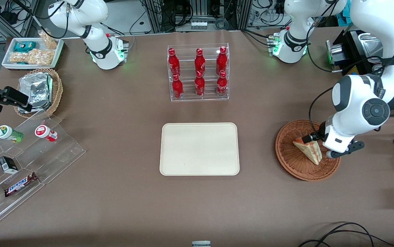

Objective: Place sandwich from basket to tray
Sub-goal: 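Lower the left gripper and close it on the wrapped sandwich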

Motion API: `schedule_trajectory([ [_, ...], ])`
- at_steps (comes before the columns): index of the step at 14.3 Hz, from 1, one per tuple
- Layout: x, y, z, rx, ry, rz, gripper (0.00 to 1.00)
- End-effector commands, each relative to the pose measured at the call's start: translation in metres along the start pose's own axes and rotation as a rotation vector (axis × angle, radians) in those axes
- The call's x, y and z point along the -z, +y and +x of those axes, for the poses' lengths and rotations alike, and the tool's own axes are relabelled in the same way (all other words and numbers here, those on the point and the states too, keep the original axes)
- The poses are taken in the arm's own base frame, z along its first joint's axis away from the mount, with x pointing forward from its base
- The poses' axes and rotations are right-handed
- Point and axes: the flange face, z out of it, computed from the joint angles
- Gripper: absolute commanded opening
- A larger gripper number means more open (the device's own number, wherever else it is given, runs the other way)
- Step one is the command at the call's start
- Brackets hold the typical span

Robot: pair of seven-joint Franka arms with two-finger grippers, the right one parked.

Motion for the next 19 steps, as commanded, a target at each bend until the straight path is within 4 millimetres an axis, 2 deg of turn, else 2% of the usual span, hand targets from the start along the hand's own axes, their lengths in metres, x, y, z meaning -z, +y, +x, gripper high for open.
schedule_trajectory([
  [1,-0.016,0.007,0.005,0.299,0.034,-0.019,1.00],
  [7,-0.046,0.009,0.013,0.356,0.002,0.007,1.00],
  [8,-0.048,0.009,0.013,0.342,0.012,0.022,0.97],
  [9,-0.055,0.006,0.014,0.322,0.019,0.053,0.88],
  [10,-0.058,0.006,0.013,0.315,0.026,0.072,0.74],
  [12,-0.062,0.005,0.014,0.323,0.040,0.095,0.32],
  [13,-0.061,0.005,0.014,0.327,0.046,0.098,0.18],
  [14,-0.060,0.006,0.015,0.330,0.047,0.097,0.11],
  [16,-0.048,0.008,0.020,0.343,0.054,0.095,0.08],
  [17,-0.038,0.010,0.023,0.352,0.051,0.102,0.08],
  [19,-0.004,0.019,0.028,0.362,0.022,0.128,0.08],
])
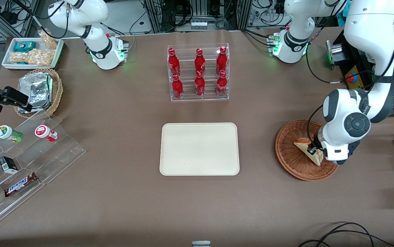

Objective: Place sandwich from basket to tray
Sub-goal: 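Lower the left gripper and close it on the wrapped sandwich, then lift the sandwich and carry it over the cream tray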

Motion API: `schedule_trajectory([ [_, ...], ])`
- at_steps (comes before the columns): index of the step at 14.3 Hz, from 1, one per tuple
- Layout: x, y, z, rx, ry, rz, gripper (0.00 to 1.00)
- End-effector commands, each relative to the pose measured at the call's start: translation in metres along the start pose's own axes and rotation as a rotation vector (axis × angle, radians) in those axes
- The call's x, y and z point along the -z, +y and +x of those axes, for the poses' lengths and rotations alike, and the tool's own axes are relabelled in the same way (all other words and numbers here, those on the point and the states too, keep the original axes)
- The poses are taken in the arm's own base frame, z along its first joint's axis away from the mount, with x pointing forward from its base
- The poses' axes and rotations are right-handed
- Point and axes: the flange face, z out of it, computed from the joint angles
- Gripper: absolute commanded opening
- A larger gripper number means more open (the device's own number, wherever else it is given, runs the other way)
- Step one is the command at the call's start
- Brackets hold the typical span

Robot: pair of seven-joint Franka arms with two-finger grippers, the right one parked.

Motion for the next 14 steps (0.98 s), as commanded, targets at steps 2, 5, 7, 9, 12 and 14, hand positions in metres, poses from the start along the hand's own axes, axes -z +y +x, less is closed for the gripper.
schedule_trajectory([
  [2,0.068,0.027,-0.017,-0.028,-0.017,0.064,0.08],
  [5,0.076,0.068,-0.073,-0.141,-0.003,0.044,0.08],
  [7,0.070,0.108,-0.132,-0.279,0.004,-0.005,0.06],
  [9,0.075,0.153,-0.183,-0.452,0.023,-0.076,0.06],
  [12,0.072,0.212,-0.263,-0.564,0.034,-0.121,0.05],
  [14,0.065,0.241,-0.308,-0.596,0.051,-0.180,0.05],
])
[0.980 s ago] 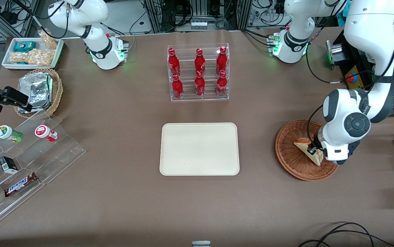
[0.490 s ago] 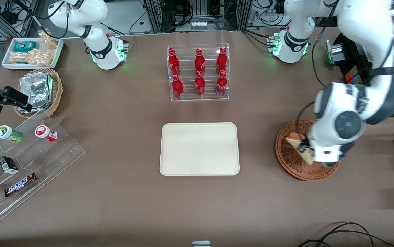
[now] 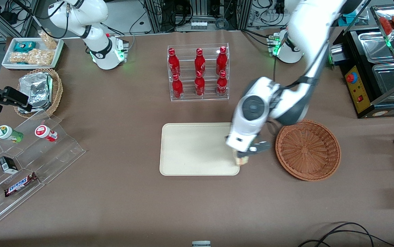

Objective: Place sandwich from basket to tray
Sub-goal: 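Lift the sandwich and carry it over the cream tray, then lower the sandwich onto the tray and open the left gripper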

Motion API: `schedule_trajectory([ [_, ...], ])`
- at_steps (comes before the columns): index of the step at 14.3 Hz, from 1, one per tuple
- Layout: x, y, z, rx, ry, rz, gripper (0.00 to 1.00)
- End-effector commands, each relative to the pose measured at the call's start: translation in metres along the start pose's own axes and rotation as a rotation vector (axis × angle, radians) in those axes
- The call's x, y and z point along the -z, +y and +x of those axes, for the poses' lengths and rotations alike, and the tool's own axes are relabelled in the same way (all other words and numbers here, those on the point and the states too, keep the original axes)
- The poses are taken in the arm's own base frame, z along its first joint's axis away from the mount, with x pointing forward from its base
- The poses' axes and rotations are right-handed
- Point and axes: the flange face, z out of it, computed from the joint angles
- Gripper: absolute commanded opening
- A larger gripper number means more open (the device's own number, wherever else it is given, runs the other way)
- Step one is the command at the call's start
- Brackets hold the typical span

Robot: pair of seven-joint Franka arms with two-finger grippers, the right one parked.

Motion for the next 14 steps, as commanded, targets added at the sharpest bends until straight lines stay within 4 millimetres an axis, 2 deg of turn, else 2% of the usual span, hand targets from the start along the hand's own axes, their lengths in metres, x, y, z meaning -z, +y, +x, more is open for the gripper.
schedule_trajectory([
  [1,-0.019,0.062,-0.021,-0.045,0.026,-0.050,0.05],
  [2,-0.024,0.080,-0.035,-0.063,0.036,-0.050,0.05],
  [5,-0.037,0.106,-0.048,-0.097,0.097,-0.024,0.05],
  [9,-0.055,0.121,-0.062,-0.140,0.112,-0.005,0.06],
  [10,-0.058,0.121,-0.064,-0.146,0.109,-0.001,0.13],
  [11,-0.058,0.121,-0.064,-0.148,0.109,-0.001,0.64],
  [12,-0.059,0.121,-0.065,-0.142,0.107,-0.001,1.00],
  [14,-0.048,0.121,-0.065,-0.141,0.115,-0.005,1.00],
])
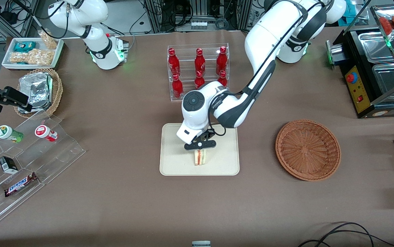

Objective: Place sandwich from basket to tray
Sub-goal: 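Lower the sandwich onto the tray and open the left gripper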

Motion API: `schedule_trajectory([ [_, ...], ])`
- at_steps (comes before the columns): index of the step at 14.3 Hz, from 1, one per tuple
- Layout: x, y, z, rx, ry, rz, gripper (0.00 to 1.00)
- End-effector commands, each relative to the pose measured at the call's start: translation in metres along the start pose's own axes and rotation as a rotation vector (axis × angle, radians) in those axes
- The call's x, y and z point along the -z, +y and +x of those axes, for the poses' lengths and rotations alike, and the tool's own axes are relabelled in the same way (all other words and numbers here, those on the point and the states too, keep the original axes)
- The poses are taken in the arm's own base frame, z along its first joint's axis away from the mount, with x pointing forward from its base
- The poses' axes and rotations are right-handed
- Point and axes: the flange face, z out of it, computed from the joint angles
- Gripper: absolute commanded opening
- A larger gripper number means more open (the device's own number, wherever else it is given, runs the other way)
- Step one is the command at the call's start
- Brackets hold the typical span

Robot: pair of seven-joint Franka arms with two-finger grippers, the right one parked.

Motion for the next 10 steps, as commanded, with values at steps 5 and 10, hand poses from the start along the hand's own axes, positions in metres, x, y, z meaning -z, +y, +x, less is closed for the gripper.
schedule_trajectory([
  [5,0.113,-0.018,0.003,0.049,0.051,0.046,1.00],
  [10,0.191,-0.097,0.025,0.167,0.033,0.133,1.00],
])
